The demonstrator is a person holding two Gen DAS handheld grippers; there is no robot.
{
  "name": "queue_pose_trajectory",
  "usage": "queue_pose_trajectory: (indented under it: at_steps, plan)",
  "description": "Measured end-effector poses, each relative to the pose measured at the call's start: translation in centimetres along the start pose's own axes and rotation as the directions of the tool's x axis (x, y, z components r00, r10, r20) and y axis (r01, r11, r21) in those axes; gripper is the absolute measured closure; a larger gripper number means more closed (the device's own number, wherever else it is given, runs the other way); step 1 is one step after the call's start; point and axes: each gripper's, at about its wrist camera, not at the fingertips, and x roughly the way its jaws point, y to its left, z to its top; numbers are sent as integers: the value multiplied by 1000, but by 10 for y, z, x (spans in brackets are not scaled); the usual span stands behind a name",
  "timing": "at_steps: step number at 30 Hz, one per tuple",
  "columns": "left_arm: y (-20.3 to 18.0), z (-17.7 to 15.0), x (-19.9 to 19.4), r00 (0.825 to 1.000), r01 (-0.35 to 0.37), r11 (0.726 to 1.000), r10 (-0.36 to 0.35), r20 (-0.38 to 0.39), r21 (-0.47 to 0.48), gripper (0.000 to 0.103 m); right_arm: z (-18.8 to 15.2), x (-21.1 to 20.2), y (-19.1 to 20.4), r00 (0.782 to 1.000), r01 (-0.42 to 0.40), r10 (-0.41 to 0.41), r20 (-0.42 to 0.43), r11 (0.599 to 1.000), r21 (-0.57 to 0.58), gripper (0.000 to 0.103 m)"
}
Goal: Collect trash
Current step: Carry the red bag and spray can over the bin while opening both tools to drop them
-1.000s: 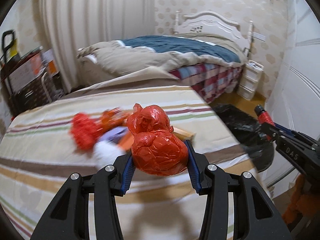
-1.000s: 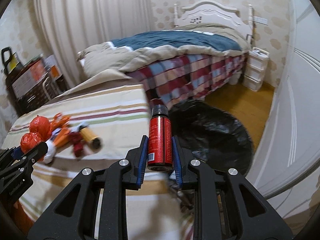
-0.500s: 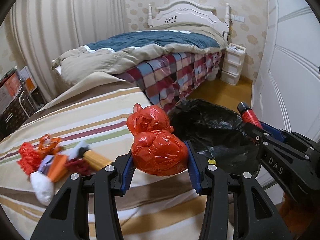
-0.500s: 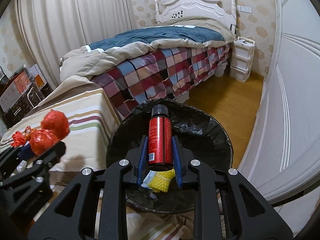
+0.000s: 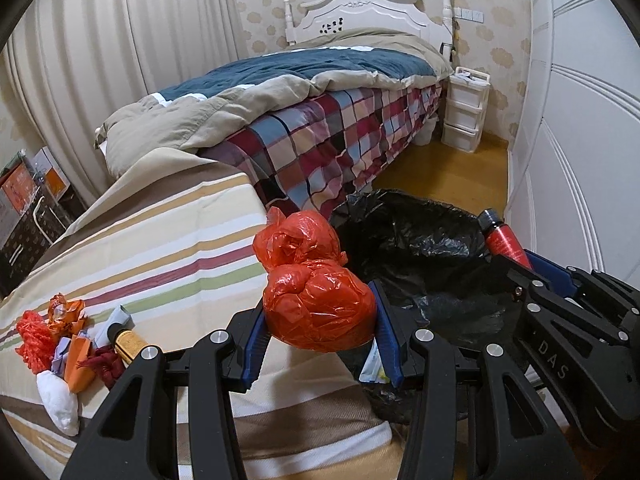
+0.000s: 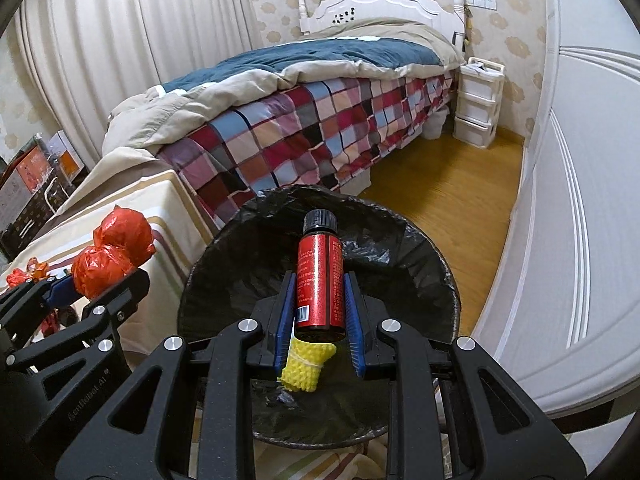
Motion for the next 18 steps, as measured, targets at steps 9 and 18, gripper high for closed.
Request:
queue_pose_trajectory:
  at_steps: [9,18]
  plan:
    - [2,-1,2,1000,-9,1000,9,-5,-22,40,-1,7,-5,1000,25,-25,-5,1000,15,75]
    - [7,-1,-6,1000,-9,999,9,13,-37,26,-2,1,-12,998,58,-59,15,997,49,40]
